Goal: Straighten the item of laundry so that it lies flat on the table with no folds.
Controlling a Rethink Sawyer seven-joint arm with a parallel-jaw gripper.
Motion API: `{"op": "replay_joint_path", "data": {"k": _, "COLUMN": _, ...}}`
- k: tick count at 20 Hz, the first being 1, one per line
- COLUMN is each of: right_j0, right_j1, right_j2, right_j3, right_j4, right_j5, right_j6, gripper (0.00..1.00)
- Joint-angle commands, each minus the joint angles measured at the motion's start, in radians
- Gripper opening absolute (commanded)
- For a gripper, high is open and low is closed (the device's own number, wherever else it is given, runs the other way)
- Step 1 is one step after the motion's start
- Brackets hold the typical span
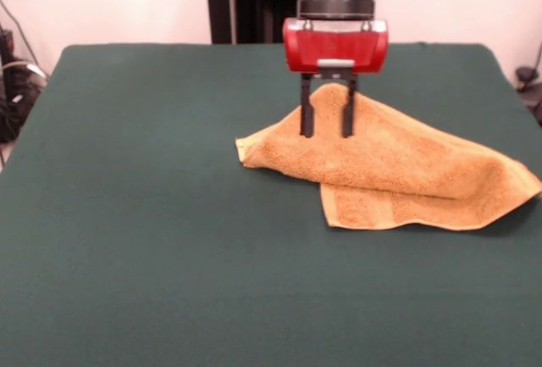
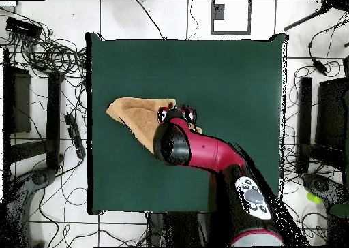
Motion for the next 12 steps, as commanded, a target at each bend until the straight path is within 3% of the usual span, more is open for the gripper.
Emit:
{"op": "replay_joint_path", "data": {"k": 1, "right_j0": 0.061, "right_j1": 0.014, "right_j2": 0.053, "right_j3": 0.03, "right_j4": 0.049, "right_j5": 0.115, "right_j6": 0.197, "gripper": 1.0}}
{"op": "replay_joint_path", "data": {"k": 12, "right_j0": 0.028, "right_j1": 0.034, "right_j2": 0.099, "right_j3": 0.033, "right_j4": 0.018, "right_j5": 0.007, "right_j6": 0.21, "gripper": 1.0}}
